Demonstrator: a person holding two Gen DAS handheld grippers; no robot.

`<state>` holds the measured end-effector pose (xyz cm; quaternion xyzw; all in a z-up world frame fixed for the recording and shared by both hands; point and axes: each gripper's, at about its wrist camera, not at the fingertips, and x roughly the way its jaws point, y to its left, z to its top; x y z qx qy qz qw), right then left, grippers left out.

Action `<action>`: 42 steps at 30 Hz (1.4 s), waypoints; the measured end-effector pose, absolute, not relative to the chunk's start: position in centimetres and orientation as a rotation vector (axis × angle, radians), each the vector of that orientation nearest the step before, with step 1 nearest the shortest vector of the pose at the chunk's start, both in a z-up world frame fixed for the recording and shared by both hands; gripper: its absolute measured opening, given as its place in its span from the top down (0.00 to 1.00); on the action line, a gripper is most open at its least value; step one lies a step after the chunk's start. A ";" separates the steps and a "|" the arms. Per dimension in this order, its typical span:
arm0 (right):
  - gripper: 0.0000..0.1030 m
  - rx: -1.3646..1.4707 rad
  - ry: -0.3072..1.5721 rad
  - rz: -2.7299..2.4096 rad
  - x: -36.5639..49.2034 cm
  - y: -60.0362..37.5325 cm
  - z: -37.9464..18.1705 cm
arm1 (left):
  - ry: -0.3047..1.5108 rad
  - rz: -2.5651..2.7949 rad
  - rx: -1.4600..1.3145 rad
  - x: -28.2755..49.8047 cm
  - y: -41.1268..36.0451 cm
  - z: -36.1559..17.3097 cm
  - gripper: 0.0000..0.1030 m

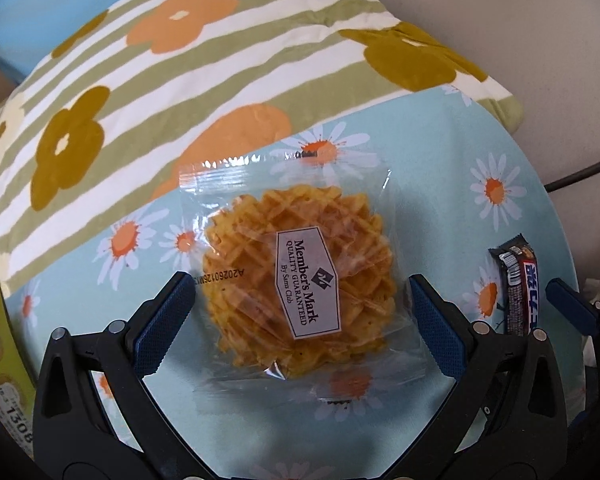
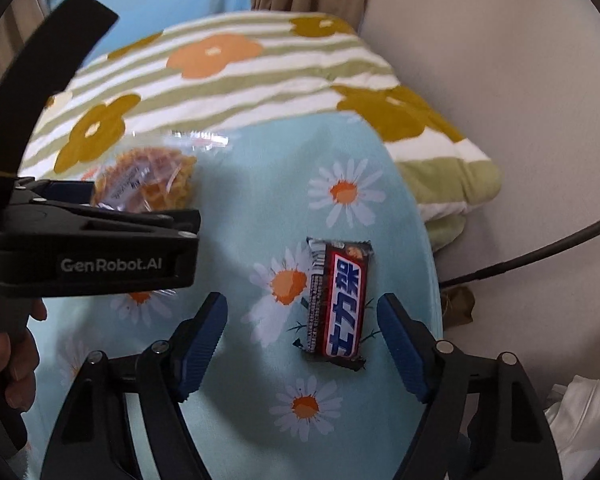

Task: Organize snacks
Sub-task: 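Grasp the chocolate bar with the right tool while the left tool grasps the waffle packet, then carry both items over the yellow box and open both tools to drop them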

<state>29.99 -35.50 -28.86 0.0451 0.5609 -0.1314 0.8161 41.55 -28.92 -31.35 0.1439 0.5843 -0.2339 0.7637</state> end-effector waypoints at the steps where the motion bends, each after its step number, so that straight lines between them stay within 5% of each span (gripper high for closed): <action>1: 0.29 0.092 1.213 -0.271 30.2 -35.7 -29.0 | 1.263 -0.507 0.318 41.5 -29.0 -31.4 0.00; 13: 0.45 0.125 1.308 -0.196 30.8 -36.9 -30.0 | 1.183 -0.531 0.358 40.6 -29.2 -31.1 0.18; 18: 0.75 0.138 1.297 -0.186 31.0 -37.2 -29.7 | 1.160 -0.527 0.359 40.2 -28.5 -30.8 0.24; 31: 0.75 0.159 1.208 -0.153 29.9 -36.9 -26.3 | 1.112 -0.502 0.284 38.4 -26.1 -26.4 0.25; 42: 0.75 0.093 1.007 -0.001 29.6 -32.4 -17.3 | 0.917 -0.391 0.192 35.7 -19.0 -15.0 0.25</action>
